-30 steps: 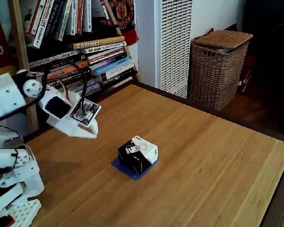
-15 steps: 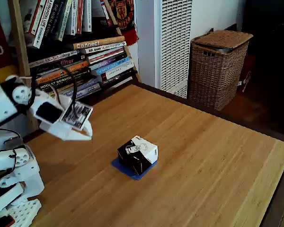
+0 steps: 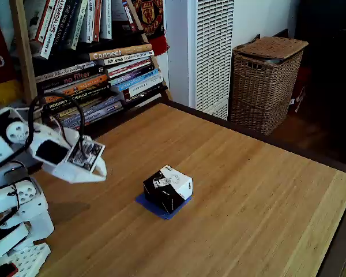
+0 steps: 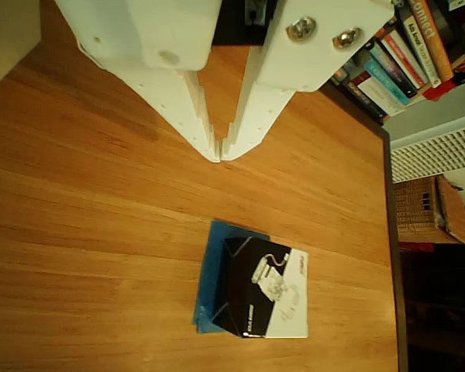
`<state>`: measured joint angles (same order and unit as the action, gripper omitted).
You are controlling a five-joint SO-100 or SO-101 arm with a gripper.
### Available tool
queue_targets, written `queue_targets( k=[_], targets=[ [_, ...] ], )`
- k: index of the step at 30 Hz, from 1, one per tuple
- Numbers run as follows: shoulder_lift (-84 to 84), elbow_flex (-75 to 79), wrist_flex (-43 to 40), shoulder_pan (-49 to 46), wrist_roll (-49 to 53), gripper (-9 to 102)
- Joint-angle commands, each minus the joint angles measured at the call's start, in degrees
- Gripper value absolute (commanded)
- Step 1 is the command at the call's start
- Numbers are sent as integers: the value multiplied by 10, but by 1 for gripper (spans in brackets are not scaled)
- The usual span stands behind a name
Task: Push the box on top of the target
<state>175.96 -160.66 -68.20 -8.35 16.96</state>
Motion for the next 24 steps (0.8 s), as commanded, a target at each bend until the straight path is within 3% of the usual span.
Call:
queue_targets(
  k=[1, 24],
  targets=[
    [40, -15, -10, 0, -6, 0],
    [176, -138, -34, -9, 9, 0]
  ],
)
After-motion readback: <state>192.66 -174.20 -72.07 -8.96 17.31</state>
